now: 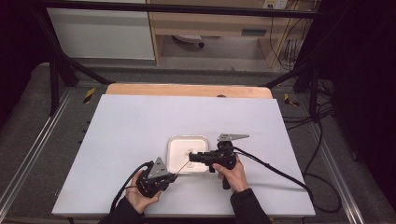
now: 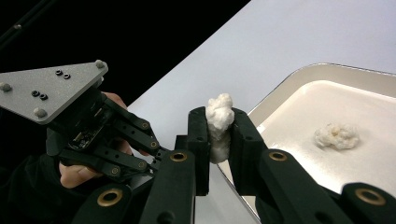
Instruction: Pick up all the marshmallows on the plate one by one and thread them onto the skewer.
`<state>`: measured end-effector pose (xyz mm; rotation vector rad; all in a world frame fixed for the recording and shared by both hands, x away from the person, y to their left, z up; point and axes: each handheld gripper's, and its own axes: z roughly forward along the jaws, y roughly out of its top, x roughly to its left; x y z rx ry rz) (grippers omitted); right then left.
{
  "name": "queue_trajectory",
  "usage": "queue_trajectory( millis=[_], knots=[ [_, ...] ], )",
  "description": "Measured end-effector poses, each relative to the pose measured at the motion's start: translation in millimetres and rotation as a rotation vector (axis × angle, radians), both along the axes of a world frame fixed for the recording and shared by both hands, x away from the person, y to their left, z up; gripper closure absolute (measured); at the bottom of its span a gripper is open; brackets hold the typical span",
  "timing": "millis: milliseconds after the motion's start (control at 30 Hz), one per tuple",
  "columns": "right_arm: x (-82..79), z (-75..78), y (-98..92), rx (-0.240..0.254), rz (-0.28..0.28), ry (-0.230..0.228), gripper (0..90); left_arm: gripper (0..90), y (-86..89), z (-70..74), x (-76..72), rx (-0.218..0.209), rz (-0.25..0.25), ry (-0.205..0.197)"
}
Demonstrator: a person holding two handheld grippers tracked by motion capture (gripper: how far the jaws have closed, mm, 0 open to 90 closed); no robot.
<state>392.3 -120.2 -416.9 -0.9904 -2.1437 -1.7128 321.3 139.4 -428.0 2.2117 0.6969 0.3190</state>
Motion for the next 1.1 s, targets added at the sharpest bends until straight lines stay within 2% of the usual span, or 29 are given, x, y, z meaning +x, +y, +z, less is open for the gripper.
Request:
queue_trajectory(
  millis=[333,433,467,500,533,633,667,700,733,800,833,900,933,967,1000,1100],
  knots=[
    [-0.8,-3.2,-0.4,0.004,0.012,0.010,81.3,88.8,-1.8,-0.9,-0.5,0.012,-0.008,-0.003],
    [-0.6,-2.4,-1.2,0.005,0.009,0.013,80.0,88.8,-1.6,-0.8,0.0,-0.002,-0.010,0.006],
    [-0.6,-2.4,-1.2,0.005,0.009,0.013,80.0,88.8,-1.2,-0.2,0.5,-0.019,-0.010,0.017],
    [-1.2,-0.6,-1.8,0.001,-0.013,-0.014,75.9,88.8,-0.8,1.2,1.0,-0.041,-0.010,0.024],
    [-1.2,-0.6,-1.8,0.001,-0.013,-0.014,75.9,88.8,-1.0,2.3,0.9,-0.050,-0.004,0.018],
    [-2.2,2.1,-2.8,0.007,-0.038,-0.041,53.8,88.8,0.1,2.6,1.7,-0.058,0.002,0.018],
    [-2.2,2.1,-2.8,0.007,-0.038,-0.041,53.8,88.8,0.4,2.1,1.5,-0.060,0.004,0.016],
    [-2.8,4.8,-4.5,0.002,-0.057,-0.064,46.8,88.8,0.7,1.8,1.3,-0.061,0.003,0.015],
    [-2.8,4.8,-4.5,0.002,-0.057,-0.064,46.8,88.8,0.8,1.7,1.0,-0.061,0.003,0.012],
    [-3.4,8.3,-6.5,0.004,-0.089,-0.093,35.9,88.8,1.9,1.9,0.6,-0.064,0.006,0.007],
    [-3.0,10.5,-8.5,0.000,-0.104,-0.101,36.7,88.8,2.9,2.2,0.7,-0.067,0.007,0.004],
    [-2.8,13.3,-13.3,0.020,-0.119,-0.103,38.5,88.8,4.6,2.8,1.1,-0.074,0.013,0.002],
    [-2.8,13.9,-15.6,0.028,-0.125,-0.107,42.3,88.8,5.0,2.8,1.3,-0.075,0.014,0.002],
    [-2.9,14.0,-19.4,0.043,-0.135,-0.100,49.9,88.8,5.0,2.6,1.4,-0.075,0.014,0.004],
    [-2.9,14.0,-19.4,0.043,-0.135,-0.100,49.9,88.8,4.7,2.2,1.4,-0.073,0.012,0.005],
    [-3.1,12.6,-21.1,0.055,-0.128,-0.100,61.1,88.8,2.7,1.4,0.8,-0.071,0.001,0.006]
  ],
)
